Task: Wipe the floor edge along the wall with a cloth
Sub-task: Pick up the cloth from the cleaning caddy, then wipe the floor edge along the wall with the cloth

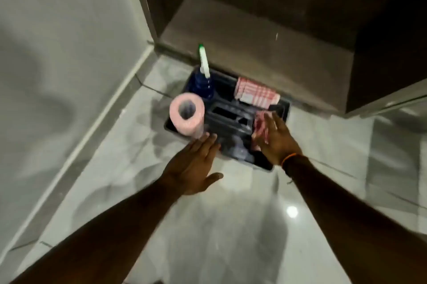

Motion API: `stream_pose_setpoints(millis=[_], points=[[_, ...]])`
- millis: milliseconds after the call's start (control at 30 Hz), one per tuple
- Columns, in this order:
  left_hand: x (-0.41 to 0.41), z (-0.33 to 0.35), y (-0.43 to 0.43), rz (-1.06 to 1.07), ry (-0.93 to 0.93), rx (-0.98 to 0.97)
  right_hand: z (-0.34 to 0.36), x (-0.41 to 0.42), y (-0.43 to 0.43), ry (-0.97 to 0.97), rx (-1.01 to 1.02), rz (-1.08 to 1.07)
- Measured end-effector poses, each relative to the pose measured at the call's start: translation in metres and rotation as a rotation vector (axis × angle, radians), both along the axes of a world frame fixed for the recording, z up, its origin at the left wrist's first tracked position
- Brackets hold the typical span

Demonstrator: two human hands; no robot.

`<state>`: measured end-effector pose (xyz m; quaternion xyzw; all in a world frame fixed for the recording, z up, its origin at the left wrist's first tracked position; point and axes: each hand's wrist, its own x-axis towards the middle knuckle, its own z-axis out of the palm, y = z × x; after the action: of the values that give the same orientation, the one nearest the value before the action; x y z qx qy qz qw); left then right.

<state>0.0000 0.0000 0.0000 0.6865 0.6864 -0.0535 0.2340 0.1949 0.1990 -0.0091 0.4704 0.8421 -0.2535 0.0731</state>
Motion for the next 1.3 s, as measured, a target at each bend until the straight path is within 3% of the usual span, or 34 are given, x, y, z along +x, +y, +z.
stream_pose_setpoints(millis=[167, 333, 500, 567, 833, 1000, 1100, 1233, 1300], points=[[0.005, -0.082, 0.004, 0.075, 0.063, 0.042, -0.080, -0.007, 0.018, 0.009, 0.140, 0.011], [0.004, -0.100, 0.001, 0.102, 0.031, 0.088, -0.101, -0.013, 0.022, -0.002, 0.164, 0.000], [-0.009, -0.077, -0.010, 0.160, -0.006, 0.077, -0.070, -0.019, 0.014, 0.356, -0.013, -0.331], [-0.016, -0.061, -0.027, 0.232, -0.038, 0.093, -0.048, -0.022, 0.004, 0.411, -0.061, -0.458], [-0.054, -0.013, -0.189, 0.469, -0.003, -0.079, 0.032, -0.050, -0.125, 0.810, -0.388, -0.705], [-0.070, -0.025, -0.284, 0.717, -0.027, -0.149, 0.006, -0.089, -0.227, 0.732, -0.565, -0.593], [-0.078, -0.058, -0.327, 0.806, -0.027, -0.171, -0.034, -0.131, -0.268, 0.644, -0.549, -0.420], [-0.084, -0.116, -0.363, 0.913, -0.037, -0.164, -0.104, -0.201, -0.289, 0.540, -0.290, 0.103], [-0.078, -0.143, -0.377, 0.971, -0.063, -0.149, -0.145, -0.226, -0.298, 0.373, -0.150, 0.427]])
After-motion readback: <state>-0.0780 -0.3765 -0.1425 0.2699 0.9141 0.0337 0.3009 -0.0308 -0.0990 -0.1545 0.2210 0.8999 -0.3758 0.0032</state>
